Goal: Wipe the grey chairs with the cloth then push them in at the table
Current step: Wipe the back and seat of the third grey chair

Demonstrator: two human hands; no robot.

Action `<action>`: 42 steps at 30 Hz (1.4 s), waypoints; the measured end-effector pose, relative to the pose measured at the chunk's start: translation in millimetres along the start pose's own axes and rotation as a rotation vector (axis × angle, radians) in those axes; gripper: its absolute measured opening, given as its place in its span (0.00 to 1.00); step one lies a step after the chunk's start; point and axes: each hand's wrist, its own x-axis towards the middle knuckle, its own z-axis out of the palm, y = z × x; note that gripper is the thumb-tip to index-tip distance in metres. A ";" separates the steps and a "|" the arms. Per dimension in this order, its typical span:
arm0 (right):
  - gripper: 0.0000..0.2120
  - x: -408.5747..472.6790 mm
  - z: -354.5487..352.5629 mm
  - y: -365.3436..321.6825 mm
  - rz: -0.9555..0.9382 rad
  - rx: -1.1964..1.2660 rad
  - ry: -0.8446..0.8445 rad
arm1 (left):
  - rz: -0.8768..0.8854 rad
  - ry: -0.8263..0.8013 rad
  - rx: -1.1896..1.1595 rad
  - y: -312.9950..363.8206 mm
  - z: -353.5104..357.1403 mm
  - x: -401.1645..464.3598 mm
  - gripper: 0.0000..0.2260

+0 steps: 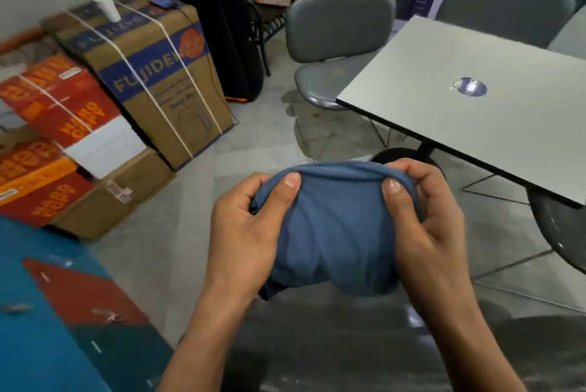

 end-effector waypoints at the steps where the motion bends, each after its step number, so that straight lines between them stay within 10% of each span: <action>1: 0.07 -2.6 10.7 -2.8 0.003 0.001 0.045 | 0.004 -0.030 -0.004 -0.5 -9.4 7.6 0.16; 42: 0.07 -44.9 174.0 7.6 0.274 -0.166 0.807 | 0.051 -0.912 -0.005 -52.6 -76.7 155.1 0.21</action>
